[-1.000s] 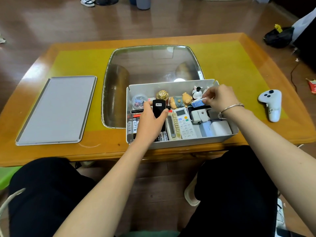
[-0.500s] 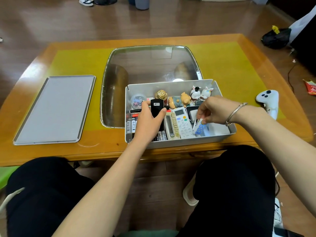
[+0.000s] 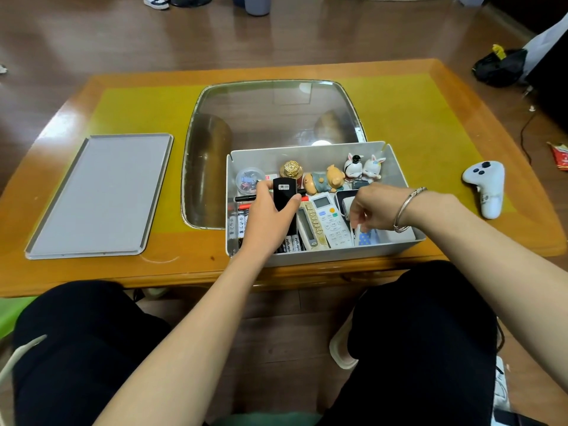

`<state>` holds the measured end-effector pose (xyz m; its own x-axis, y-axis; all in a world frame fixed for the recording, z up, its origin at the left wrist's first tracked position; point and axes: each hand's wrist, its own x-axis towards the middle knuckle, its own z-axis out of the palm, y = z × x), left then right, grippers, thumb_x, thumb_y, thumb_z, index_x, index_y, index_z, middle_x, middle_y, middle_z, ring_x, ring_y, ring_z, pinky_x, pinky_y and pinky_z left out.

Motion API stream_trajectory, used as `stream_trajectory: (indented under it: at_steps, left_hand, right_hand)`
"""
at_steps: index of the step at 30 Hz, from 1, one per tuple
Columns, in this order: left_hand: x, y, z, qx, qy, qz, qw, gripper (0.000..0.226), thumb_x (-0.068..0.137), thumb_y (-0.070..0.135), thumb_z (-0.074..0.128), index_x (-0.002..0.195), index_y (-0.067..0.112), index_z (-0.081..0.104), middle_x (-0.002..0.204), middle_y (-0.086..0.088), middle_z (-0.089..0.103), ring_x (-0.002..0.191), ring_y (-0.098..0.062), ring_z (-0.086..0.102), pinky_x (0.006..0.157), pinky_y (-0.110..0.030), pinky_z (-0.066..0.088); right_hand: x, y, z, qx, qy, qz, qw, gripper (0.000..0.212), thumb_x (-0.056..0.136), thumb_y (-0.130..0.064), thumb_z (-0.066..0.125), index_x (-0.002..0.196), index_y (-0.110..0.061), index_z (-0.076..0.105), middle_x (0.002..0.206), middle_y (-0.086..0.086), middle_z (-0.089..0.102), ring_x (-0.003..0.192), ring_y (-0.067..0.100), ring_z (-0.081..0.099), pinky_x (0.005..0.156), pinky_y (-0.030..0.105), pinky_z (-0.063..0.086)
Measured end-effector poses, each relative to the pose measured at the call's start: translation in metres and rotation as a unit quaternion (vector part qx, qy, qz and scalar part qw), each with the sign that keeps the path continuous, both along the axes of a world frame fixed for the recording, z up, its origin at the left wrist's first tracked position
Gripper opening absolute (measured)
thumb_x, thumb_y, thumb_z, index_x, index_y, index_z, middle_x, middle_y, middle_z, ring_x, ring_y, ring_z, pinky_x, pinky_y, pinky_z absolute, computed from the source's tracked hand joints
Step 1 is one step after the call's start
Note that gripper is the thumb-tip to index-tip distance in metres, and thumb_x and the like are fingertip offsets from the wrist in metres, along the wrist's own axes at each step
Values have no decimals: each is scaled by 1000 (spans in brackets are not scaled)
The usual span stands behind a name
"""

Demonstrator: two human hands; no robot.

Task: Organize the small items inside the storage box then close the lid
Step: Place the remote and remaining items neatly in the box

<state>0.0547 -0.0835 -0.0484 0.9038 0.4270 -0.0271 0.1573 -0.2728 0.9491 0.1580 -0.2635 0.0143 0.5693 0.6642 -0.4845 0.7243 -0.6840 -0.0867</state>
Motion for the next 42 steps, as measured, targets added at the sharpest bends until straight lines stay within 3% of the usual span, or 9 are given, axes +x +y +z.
stream_trajectory:
  at_steps: [7,10,15,18,23,28,30,35,42]
  left_hand:
    - [0,0,-1,1,3,0,1000,30,91,30,63,110,24,41,87,20,57,73,24,54,50,-3,42]
    - [0,1,-1,2,6,5,1000,28,90,31,63,107,24,42,87,19,57,73,22,55,50,-3,41]
    - [1,0,3,-12,47,-27,998,24,89,31,58,104,25,41,92,10,58,83,-8,62,55,-19,52]
    - [7,-5,13,74,47,-124,988,32,81,24,63,105,27,42,92,7,57,77,-10,59,49,-14,45]
    - [32,-23,24,337,64,-400,850,36,76,11,62,111,18,57,116,-2,58,108,-24,54,82,-33,47]
    - [47,-30,23,419,164,-498,742,65,82,13,53,142,35,41,154,3,30,134,-23,39,103,-39,40]
    - [49,-27,23,434,193,-517,712,66,84,14,51,144,38,36,158,5,19,137,-23,36,105,-41,40]
    - [51,-22,25,464,205,-539,673,67,86,14,49,144,44,34,159,13,7,138,-22,34,98,-39,44]
    - [50,-14,21,469,188,-547,667,67,85,14,48,142,47,35,159,17,7,136,-20,37,80,-29,44]
  right_hand:
    - [-10,17,1,-54,-50,49,996,19,84,-5,60,99,-10,70,100,8,69,94,25,62,80,28,50]
    - [-11,21,2,-70,-61,57,994,19,84,-4,59,100,-10,69,103,10,67,96,27,61,80,29,49]
    - [-10,15,2,-52,-64,58,995,18,84,-7,59,96,-13,71,99,6,68,92,24,62,74,25,47]
    - [-8,10,0,-30,-46,50,997,18,82,-7,60,94,-13,71,95,4,69,88,21,62,70,22,43]
    - [4,-5,10,21,-17,12,1000,14,79,-11,69,92,-16,72,74,-4,61,66,10,47,52,4,33]
    - [8,-14,10,30,12,-14,999,13,79,-11,70,92,-14,72,68,-9,56,62,7,48,52,17,32]
    - [9,-13,9,36,21,-17,999,12,79,-11,70,91,-14,72,62,-16,52,57,-1,44,49,9,31]
    - [11,-8,9,49,43,-17,998,12,79,-7,69,88,-14,72,58,-19,50,54,-4,44,47,1,33]
    - [21,3,6,5,77,0,997,14,78,-7,70,89,-16,72,61,-17,55,56,-2,48,45,4,34]
